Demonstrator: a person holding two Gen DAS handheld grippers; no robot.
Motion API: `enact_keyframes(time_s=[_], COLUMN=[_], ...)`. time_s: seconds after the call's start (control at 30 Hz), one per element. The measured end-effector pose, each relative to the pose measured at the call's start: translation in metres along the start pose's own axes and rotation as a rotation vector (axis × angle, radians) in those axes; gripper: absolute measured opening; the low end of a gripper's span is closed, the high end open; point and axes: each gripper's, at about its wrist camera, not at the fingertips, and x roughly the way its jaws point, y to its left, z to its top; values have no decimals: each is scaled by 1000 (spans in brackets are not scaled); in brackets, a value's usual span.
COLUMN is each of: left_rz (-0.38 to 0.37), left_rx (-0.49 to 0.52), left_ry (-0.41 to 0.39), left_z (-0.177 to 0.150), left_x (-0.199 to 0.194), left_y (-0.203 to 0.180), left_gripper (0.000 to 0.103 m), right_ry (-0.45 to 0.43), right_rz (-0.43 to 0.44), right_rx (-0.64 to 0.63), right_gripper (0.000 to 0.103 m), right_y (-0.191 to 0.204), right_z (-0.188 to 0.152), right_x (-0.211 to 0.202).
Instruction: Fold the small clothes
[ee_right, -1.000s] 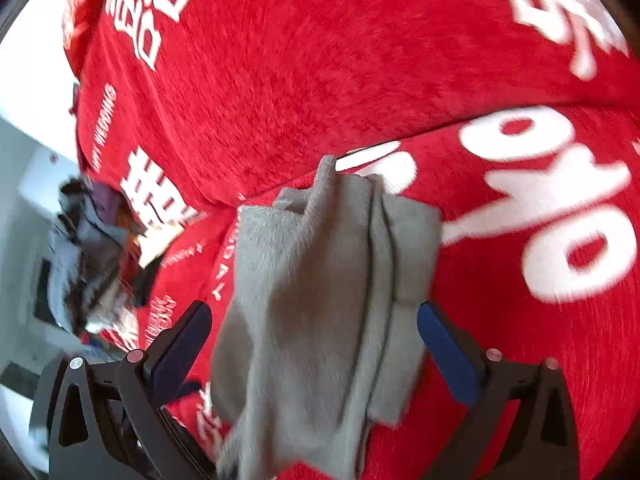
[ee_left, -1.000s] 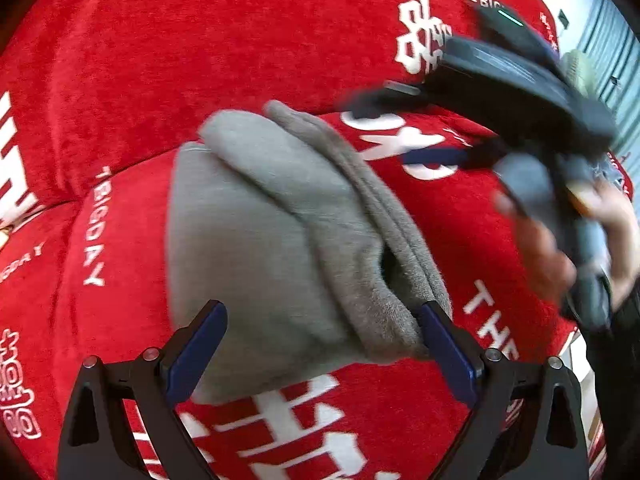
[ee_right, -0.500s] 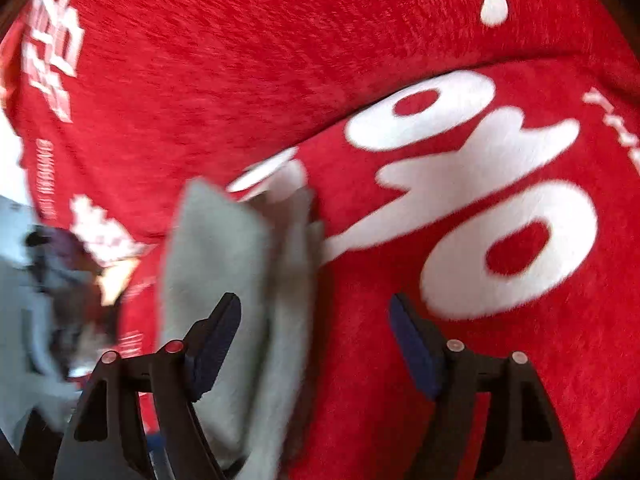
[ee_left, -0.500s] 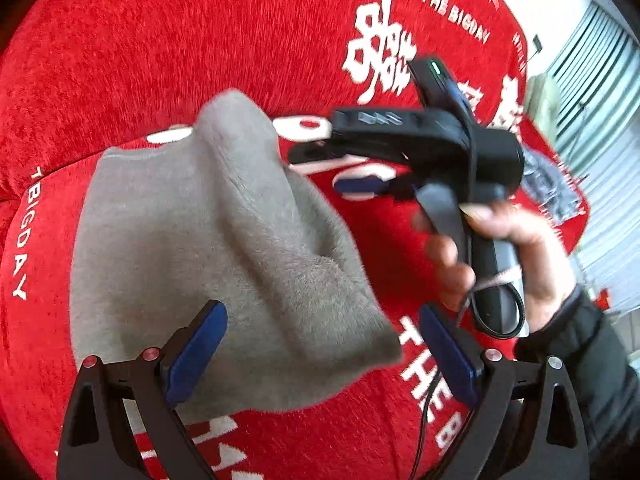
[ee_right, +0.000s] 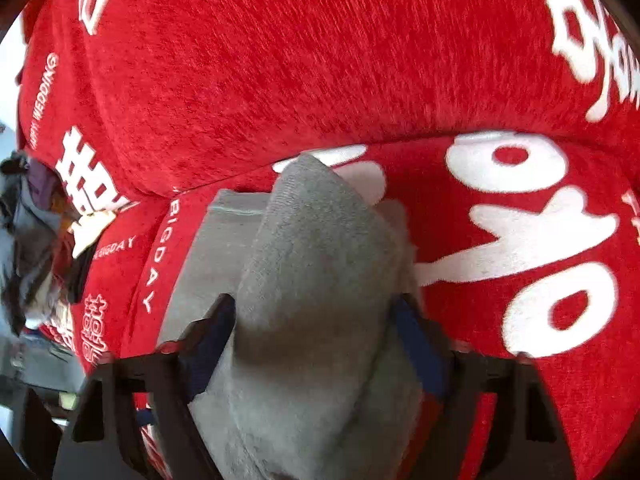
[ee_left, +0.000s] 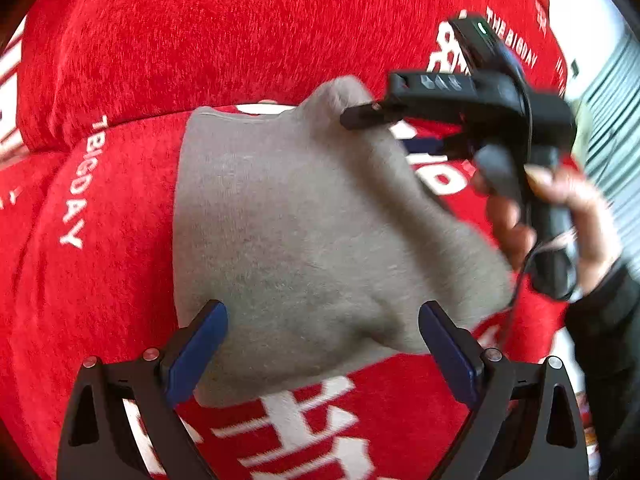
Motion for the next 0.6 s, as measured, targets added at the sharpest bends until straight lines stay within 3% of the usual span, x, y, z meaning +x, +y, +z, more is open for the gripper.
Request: enact_keyframes(time_s=[0.07, 0.17, 0.27, 0.33, 0.43, 0.47, 0.5, 0.6], left_rz=[58, 68, 100, 67, 28, 29, 36, 57], left_rx=[42, 64, 54, -9, -82, -72, -56, -7], left_ry=[2, 4, 41, 89, 82, 60, 41, -6], left_z=[0, -5, -14, -20, -23, -23, -24, -24], left_x=[7, 8, 13, 18, 8, 0, -8, -25], left_y=[-2, 3, 13, 25, 33, 31, 28, 19], left_gripper=[97, 97, 97, 97, 97, 97, 97, 97], right_ry=[-28, -120, -66, -30, -61, -84, -113, -174], right_rz=[97, 131, 113, 155, 244, 246, 240, 245], right_rx=[17, 15, 92, 158, 253, 251, 244, 154], right_gripper=[20, 20, 20, 26, 48, 66, 77, 79], right_y=[-1, -19, -54, -70, -85, -85, -82, -61], right_z=[0, -6, -13, -20, -32, -37, -45, -74], right_x=[-10, -31, -16, -5, -22, -32, -44, -77])
